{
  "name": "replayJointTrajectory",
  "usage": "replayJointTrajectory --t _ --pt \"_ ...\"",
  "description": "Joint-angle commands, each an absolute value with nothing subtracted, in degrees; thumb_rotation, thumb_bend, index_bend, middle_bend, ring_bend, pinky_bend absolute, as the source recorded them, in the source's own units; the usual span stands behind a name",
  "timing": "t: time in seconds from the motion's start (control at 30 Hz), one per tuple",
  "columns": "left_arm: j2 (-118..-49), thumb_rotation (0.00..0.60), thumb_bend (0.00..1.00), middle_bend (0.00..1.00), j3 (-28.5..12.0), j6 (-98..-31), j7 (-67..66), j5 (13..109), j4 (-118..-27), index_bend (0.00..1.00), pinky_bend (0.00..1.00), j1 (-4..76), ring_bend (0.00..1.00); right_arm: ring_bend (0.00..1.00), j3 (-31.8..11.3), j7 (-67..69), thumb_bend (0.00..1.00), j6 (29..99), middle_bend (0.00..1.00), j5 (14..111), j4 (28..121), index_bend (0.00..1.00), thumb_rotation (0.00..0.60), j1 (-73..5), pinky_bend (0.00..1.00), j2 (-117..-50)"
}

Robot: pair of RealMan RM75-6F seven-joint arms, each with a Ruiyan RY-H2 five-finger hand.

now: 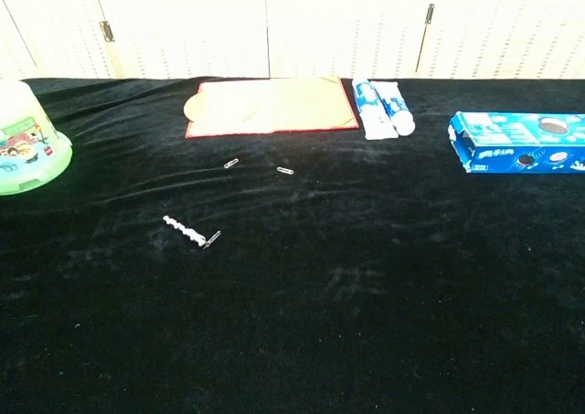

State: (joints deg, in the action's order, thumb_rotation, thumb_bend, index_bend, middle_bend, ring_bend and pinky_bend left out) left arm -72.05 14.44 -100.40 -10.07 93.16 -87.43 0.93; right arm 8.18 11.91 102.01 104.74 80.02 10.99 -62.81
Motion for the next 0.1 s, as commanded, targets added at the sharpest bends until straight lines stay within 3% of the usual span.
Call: replayJointTrajectory --t 0.03,0.1 --pt "-71.04 0.6 0.11 0.0 15.26 -97.84 -12.32 94.84 -89.0 0.0 0.0 0.29 0.0 0.0 9.18 9.08 0.1 103.94 0.0 107.4 78.82 0.0 0.6 12.07 0.0 -63.96" --pt "-71.0 0.6 0.11 0.0 15.89 -96.92 -14.02 96.02 -89.5 0.0 0.0 -0.11 0.0 0.0 10.27 6.81 0.1 104.58 0.0 110.15 77.51 0.0 0.6 12.45 0.0 -65.01"
